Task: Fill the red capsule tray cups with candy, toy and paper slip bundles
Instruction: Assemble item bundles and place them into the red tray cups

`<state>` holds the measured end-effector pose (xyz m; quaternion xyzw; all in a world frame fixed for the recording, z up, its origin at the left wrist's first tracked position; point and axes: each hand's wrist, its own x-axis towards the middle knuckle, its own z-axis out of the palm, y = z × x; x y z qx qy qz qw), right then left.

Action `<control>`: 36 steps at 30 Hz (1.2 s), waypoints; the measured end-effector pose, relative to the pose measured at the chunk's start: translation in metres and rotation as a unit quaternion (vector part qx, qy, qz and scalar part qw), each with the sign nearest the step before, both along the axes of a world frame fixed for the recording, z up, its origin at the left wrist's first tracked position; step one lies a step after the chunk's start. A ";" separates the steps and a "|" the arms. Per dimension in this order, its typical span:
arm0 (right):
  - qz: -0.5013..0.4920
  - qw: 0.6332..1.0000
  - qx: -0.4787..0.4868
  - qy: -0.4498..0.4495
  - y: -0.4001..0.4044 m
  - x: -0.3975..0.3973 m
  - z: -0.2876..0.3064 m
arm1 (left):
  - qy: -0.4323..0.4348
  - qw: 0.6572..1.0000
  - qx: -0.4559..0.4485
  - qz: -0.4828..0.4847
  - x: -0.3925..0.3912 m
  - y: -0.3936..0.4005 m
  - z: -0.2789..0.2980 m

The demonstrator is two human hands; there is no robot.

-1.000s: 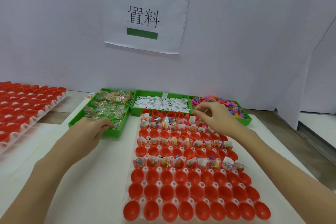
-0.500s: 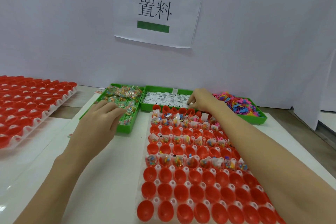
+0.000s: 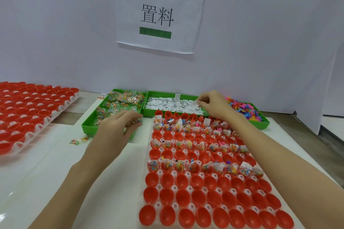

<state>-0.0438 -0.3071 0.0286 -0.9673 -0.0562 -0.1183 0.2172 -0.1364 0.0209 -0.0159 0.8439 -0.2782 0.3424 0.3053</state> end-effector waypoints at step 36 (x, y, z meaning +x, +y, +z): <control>0.119 0.953 0.247 -0.127 0.055 -0.205 -0.027 | 0.383 0.854 -0.233 -0.264 -0.066 -0.078 0.013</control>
